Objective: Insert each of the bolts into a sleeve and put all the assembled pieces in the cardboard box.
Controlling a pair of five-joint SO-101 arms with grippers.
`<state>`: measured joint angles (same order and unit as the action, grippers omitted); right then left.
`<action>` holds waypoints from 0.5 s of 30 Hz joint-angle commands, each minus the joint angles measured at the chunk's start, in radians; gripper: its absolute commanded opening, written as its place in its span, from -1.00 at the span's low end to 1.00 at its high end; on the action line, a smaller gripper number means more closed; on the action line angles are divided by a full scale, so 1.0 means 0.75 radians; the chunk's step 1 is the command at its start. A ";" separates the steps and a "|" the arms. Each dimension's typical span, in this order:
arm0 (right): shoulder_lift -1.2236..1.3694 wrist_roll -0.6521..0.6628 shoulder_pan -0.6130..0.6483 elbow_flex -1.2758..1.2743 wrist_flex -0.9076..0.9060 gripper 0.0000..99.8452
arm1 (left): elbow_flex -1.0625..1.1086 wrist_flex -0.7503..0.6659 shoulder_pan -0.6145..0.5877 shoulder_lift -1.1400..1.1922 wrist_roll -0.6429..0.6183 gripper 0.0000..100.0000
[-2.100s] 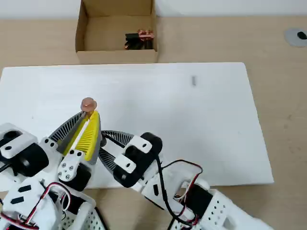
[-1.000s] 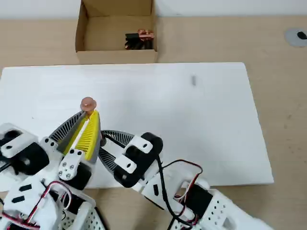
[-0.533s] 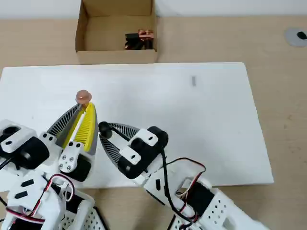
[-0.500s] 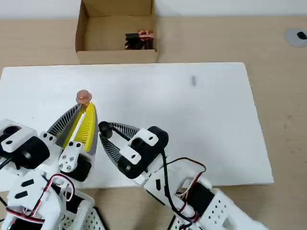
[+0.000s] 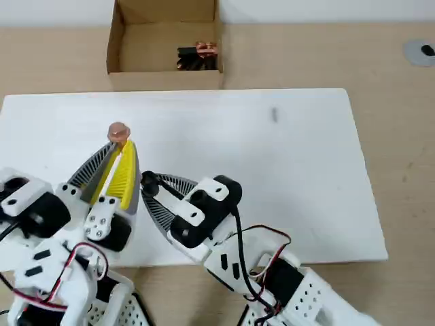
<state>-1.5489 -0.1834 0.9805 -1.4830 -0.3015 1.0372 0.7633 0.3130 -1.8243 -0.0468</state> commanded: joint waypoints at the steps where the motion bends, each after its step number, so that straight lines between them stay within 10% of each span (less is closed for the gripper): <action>1: -0.019 -0.014 -0.017 0.081 0.041 -0.98 | 0.039 -0.155 -0.012 -0.007 0.006 -0.99; 15: -0.019 -0.014 -0.017 0.081 0.041 -0.98 | 0.055 -0.170 -0.008 -0.007 0.000 -0.99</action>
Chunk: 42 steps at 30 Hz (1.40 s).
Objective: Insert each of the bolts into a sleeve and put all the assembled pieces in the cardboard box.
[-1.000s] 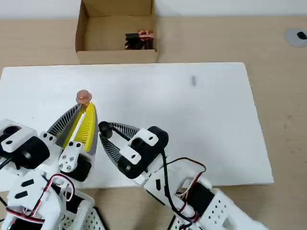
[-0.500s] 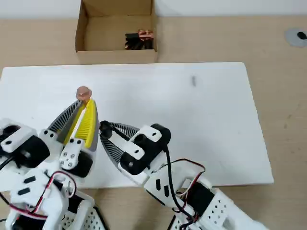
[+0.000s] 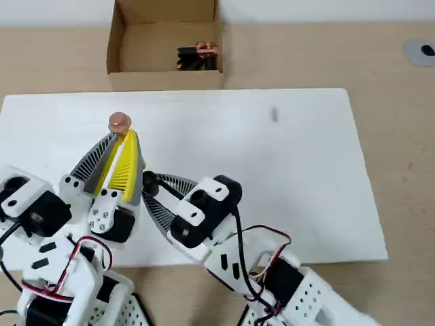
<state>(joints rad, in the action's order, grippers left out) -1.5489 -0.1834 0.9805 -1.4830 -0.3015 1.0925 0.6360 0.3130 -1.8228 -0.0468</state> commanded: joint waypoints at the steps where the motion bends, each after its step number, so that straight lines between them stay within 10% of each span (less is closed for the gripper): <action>1: -0.019 -0.014 -0.017 0.081 0.041 -0.98 | -0.018 0.033 0.012 -0.009 0.000 -0.99; 6: -0.019 -0.012 -0.017 0.079 0.041 -0.98 | -0.117 0.239 0.160 -0.009 -0.002 -0.99; 42: -0.028 -0.014 -0.017 0.081 0.037 -0.98 | 0.104 0.045 -0.039 -0.009 0.076 -0.99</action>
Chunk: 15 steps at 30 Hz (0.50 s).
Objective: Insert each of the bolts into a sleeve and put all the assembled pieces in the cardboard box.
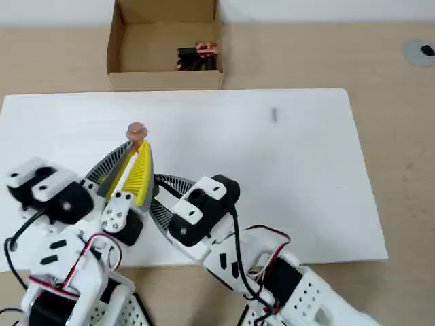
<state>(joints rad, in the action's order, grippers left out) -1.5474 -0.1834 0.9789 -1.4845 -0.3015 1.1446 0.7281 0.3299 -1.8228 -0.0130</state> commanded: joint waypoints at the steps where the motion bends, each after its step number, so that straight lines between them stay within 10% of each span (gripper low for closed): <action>1: -0.030 -0.014 -0.015 0.083 0.037 -0.98 | 0.047 -0.088 -0.063 -0.009 0.031 -0.99; 15: -0.032 -0.010 -0.021 0.083 0.039 -0.98 | -0.018 0.137 0.037 -0.009 0.035 -0.99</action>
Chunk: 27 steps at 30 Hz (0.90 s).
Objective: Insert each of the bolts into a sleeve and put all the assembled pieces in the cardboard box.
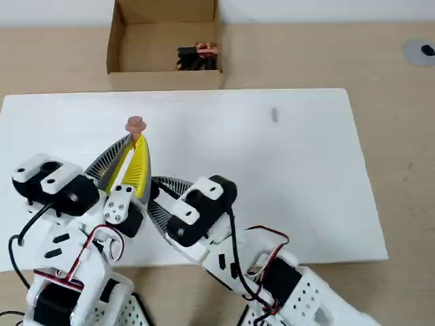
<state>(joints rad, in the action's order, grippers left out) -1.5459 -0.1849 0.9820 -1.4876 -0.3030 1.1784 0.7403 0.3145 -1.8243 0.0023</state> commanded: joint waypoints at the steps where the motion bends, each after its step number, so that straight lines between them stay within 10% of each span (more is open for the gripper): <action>1: -0.034 -0.012 -0.042 0.095 0.041 -0.98 | -0.092 0.174 0.084 -0.007 0.014 -0.99; 27: -0.021 -0.092 -0.298 0.247 0.041 -0.98 | -0.295 0.438 0.129 -0.007 0.196 -0.99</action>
<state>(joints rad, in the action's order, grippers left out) -1.5474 -0.2509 0.8055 -1.4154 -0.3015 1.0004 1.0748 0.4358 -1.8243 0.1158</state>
